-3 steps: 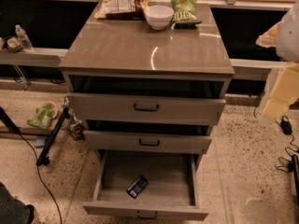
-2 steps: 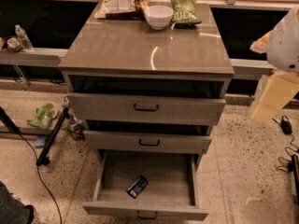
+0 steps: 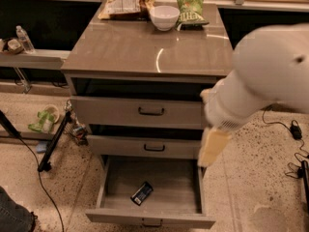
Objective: Pick rxbar blueberry from bottom drawer and place on counter
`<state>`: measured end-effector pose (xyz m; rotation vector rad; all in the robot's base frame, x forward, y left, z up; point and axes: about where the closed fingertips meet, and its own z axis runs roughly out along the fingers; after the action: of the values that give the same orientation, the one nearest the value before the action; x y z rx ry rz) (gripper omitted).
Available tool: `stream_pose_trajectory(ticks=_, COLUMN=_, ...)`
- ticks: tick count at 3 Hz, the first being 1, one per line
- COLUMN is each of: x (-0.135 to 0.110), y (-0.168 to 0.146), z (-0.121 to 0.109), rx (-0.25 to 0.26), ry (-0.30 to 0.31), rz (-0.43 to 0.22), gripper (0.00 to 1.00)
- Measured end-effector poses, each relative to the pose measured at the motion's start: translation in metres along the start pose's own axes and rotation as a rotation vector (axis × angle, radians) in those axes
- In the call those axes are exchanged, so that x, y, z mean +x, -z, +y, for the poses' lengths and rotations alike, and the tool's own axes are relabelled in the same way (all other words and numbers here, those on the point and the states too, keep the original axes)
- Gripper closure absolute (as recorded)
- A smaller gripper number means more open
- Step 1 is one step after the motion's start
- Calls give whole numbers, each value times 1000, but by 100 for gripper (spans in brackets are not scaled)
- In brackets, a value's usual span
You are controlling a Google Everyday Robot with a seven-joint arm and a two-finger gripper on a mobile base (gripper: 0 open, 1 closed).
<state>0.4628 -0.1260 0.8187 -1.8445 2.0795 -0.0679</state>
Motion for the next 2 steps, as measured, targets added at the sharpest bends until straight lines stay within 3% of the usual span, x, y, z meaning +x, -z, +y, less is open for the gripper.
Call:
stream_pose_trajectory(ticks=1, x=-20, y=-70, z=21, rx=-68, ry=123, rz=-57, gripper=0)
stream_pose_trajectory(ticks=2, x=-20, y=-72, z=21, rx=-66, ry=123, rz=-59, gripper=0)
